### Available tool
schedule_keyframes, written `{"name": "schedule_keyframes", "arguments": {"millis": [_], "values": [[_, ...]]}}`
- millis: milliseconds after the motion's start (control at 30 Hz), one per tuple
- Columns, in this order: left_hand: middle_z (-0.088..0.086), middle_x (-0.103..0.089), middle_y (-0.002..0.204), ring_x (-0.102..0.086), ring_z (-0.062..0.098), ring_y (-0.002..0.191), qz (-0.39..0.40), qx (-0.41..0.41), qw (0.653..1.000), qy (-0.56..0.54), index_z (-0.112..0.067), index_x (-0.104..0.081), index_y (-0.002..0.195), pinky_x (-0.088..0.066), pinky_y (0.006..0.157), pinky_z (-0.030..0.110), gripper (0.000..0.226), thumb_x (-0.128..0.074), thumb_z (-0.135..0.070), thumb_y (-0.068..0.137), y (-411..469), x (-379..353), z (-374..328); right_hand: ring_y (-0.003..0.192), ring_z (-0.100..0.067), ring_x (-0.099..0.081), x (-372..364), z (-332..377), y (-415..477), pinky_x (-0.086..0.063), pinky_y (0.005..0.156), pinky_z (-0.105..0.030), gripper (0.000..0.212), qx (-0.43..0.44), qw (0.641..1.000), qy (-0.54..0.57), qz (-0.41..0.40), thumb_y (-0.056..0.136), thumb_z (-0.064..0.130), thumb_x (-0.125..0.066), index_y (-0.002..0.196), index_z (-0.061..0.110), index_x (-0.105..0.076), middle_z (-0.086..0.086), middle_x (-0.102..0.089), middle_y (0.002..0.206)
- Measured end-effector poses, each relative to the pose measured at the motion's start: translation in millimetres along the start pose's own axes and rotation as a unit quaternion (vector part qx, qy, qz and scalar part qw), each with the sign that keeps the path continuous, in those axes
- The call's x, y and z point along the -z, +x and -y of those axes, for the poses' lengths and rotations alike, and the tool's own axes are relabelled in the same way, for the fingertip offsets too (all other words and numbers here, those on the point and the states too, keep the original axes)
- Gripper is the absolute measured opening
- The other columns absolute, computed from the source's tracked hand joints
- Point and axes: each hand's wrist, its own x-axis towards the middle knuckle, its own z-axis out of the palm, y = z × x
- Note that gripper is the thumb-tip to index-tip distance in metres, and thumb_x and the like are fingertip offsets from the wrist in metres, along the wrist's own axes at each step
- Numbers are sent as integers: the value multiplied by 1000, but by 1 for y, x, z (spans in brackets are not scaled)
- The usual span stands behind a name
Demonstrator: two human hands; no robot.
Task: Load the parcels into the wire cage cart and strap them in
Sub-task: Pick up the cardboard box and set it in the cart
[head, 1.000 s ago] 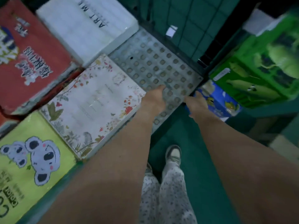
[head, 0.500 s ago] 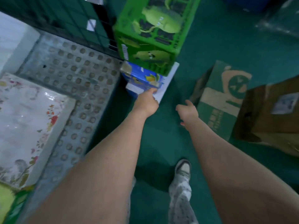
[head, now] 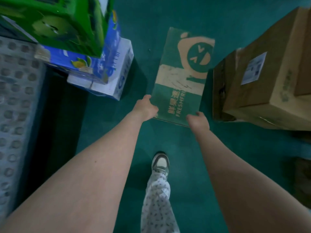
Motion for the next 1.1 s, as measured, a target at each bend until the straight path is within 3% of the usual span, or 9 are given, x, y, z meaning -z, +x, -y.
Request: {"name": "schedule_keyframes", "arguments": {"millis": [100, 200, 267, 467, 567, 700, 800, 933, 1100], "values": [[14, -29, 147, -44, 26, 122, -23, 27, 999, 20, -16, -19, 149, -35, 89, 22, 63, -49, -14, 94, 20, -20, 7, 115, -30, -52, 1, -18, 27, -41, 83, -29, 52, -7, 1000, 2, 11, 91, 20, -50, 141, 13, -36, -11, -50, 135], [15, -14, 154, -34, 29, 134, -51, 58, 997, 28, -15, -2, 152, -31, 104, 30, 80, -56, -16, 92, 34, -32, 19, 131, -33, -39, -1, -30, 48, -36, 105, -38, 72, -17, 999, -15, 36, 90, 24, -53, 150, 16, -15, -10, -33, 150], [11, -14, 157, -31, 27, 138, -47, 90, 995, -9, -14, 7, 151, -29, 108, 31, 88, -57, -17, 91, 43, -38, 28, 136, -33, -32, -5, -34, 57, -32, 109, -43, 80, -44, 998, -4, 53, 91, 27, -55, 152, 12, -4, -10, -24, 154], [11, -37, 144, -41, 27, 128, -23, 132, 989, -65, -6, -16, 147, -36, 106, 38, 83, -63, -31, 84, 60, -57, 33, 130, -30, -38, -19, -39, 61, -42, 94, -49, 74, -115, 981, 101, 116, 88, 42, -60, 145, 12, -23, -4, -34, 147], [11, -34, 144, -42, 27, 126, -63, 122, 986, -96, -7, -15, 144, -36, 105, 38, 84, -63, -38, 83, 56, -57, 27, 130, -31, -39, -18, -33, 52, -40, 98, -54, 82, -97, 981, 142, 84, 85, 43, -64, 146, 12, -19, -5, -36, 146], [6, -43, 129, -47, 24, 113, -107, 76, 982, -138, -12, -24, 125, -35, 86, 29, 58, -58, -41, 88, 31, -47, 3, 124, -31, -44, -4, -17, 35, -36, 105, -55, 75, -51, 980, 195, 2, 88, 38, -63, 140, 12, -17, -7, -39, 142], [7, -49, 116, -51, 26, 106, -146, 62, 974, -159, -11, -26, 116, -36, 80, 28, 41, -52, -33, 93, 7, -32, -15, 124, -34, -44, 14, 3, 14, -37, 105, -55, 71, -43, 977, 210, -10, 90, 32, -62, 141, 11, -16, -9, -38, 142], [11, -49, 119, -52, 30, 111, -154, 55, 966, -200, -6, -21, 131, -42, 90, 34, 44, -45, -23, 98, -32, -2, -33, 130, -38, -39, 39, 37, -28, -32, 105, -60, 76, -52, 973, 225, 1, 91, 26, -61, 147, 12, -11, -12, -33, 148], [15, -36, 145, -40, 39, 128, -162, 78, 958, -222, -12, -7, 145, -37, 105, 47, 64, -45, -30, 96, -98, 37, -36, 130, -38, -36, 58, 63, -106, -33, 103, -62, 82, -59, 977, 205, 25, 92, 25, -61, 150, 13, -3, -13, -30, 149]]}}
